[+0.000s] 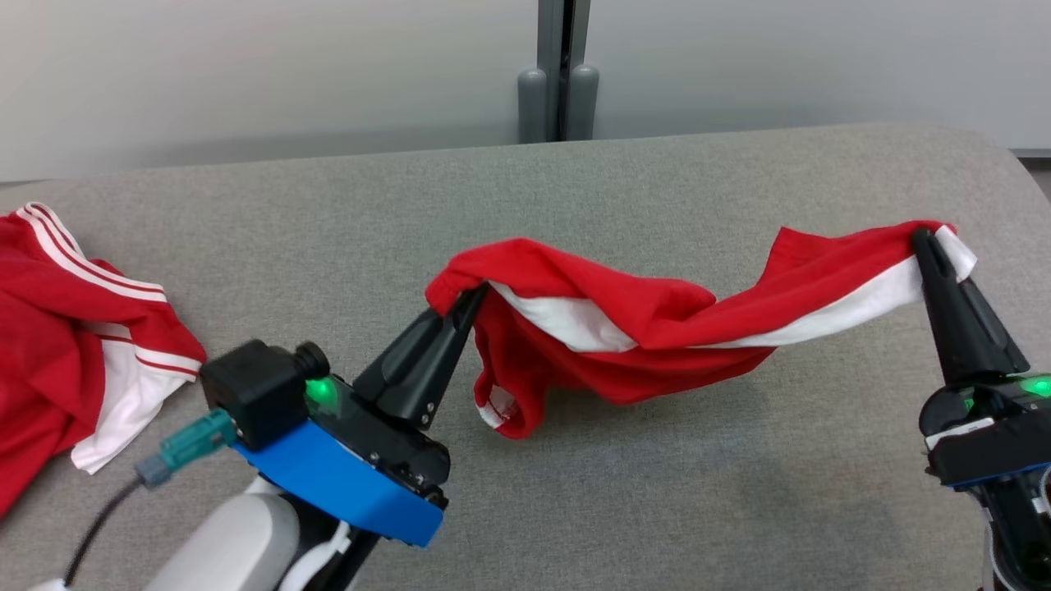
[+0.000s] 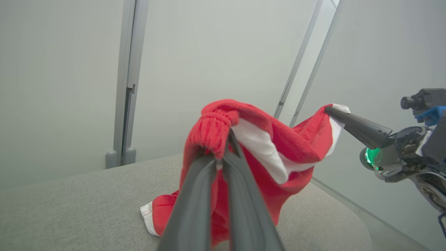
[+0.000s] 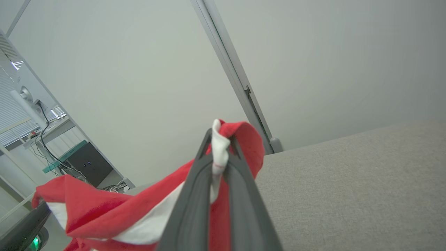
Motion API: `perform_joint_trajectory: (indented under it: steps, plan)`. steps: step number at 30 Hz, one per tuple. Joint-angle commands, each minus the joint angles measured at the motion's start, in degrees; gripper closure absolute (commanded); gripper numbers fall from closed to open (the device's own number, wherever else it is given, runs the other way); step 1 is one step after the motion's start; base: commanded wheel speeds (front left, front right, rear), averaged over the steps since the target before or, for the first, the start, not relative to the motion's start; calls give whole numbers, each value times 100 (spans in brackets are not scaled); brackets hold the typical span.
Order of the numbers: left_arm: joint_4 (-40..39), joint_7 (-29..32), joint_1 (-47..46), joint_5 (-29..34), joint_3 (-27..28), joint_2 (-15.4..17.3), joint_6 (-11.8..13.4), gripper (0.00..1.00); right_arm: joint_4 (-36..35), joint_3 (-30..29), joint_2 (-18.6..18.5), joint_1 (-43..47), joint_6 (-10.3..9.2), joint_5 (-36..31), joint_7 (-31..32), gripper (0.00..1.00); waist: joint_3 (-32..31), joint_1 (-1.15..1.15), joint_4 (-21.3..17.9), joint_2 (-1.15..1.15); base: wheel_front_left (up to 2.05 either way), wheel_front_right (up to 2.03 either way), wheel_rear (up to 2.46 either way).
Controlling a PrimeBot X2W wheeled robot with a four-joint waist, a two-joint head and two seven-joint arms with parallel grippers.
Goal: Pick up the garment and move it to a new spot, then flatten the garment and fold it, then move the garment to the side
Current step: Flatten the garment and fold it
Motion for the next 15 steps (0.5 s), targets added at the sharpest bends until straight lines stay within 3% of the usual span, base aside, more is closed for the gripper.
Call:
perform_joint_trajectory:
  steps: [1,4,7,12,15]
  plan:
    - [-169,181,-202,-169,88,98,-27,100,-97,-62,4,-74,3,96,97,100,83,1,2,1,0,0,0]
    - [-382,649,-599,-473,274,445,-52,100,-148,-125,6,-467,3,130,419,100,327,1,-48,1,0,0,0]
    - [-178,1040,-1149,-720,430,710,-79,100,246,-29,5,-1151,3,291,785,100,628,1,-150,1,0,0,0]
    - [370,1619,-2325,-974,496,941,-105,100,1409,-48,-2,-2732,3,446,903,100,1186,1,-320,1,0,0,0]
    - [785,1793,-3101,-860,469,1006,-112,100,2108,17,3,-3701,4,139,709,100,1516,1,-375,1,0,0,0]
